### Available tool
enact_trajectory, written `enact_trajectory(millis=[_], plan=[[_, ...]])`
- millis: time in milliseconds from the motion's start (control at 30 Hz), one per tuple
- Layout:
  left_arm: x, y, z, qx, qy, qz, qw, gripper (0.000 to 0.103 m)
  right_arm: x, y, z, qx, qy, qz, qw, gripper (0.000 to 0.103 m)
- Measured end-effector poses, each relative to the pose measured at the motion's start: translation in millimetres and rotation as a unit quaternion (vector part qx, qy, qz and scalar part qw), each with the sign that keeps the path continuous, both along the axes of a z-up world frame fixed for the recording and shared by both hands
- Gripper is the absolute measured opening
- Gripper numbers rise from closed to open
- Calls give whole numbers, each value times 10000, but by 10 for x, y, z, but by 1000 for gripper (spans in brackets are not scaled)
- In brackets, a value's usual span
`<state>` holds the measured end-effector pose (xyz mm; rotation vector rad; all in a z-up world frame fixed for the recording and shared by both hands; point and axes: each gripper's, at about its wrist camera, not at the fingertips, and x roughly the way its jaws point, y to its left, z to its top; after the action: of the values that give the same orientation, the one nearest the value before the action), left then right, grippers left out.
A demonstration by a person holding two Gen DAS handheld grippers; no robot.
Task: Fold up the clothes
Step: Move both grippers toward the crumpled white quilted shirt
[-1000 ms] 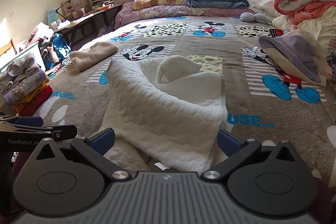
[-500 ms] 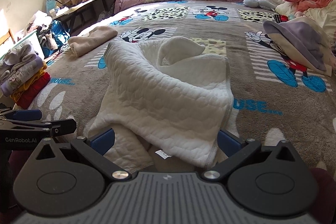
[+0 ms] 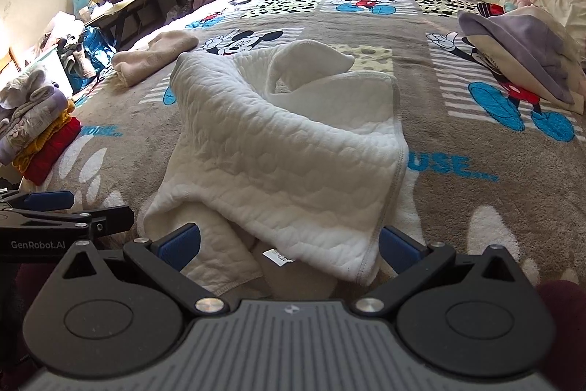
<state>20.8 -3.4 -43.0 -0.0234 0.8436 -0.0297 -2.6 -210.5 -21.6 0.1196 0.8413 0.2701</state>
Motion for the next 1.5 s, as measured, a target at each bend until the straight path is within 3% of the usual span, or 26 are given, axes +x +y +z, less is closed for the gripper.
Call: enact_trajectory(millis=[600, 1067, 1167, 1500], plan=[[89, 8, -100, -43, 148, 28, 9999, 103, 86, -40, -84, 284, 96, 47, 9995, 103], [246, 90, -213, -176, 286, 143, 9993, 103, 119, 0, -84, 559, -435, 320, 9970, 103], [268, 127, -220, -285, 205, 146, 9993, 103, 137, 2, -91, 607, -590, 365, 9957, 103], [401, 395, -394, -1202, -130, 325, 9921, 103, 205, -90, -152, 957, -1245, 433, 9866, 103]])
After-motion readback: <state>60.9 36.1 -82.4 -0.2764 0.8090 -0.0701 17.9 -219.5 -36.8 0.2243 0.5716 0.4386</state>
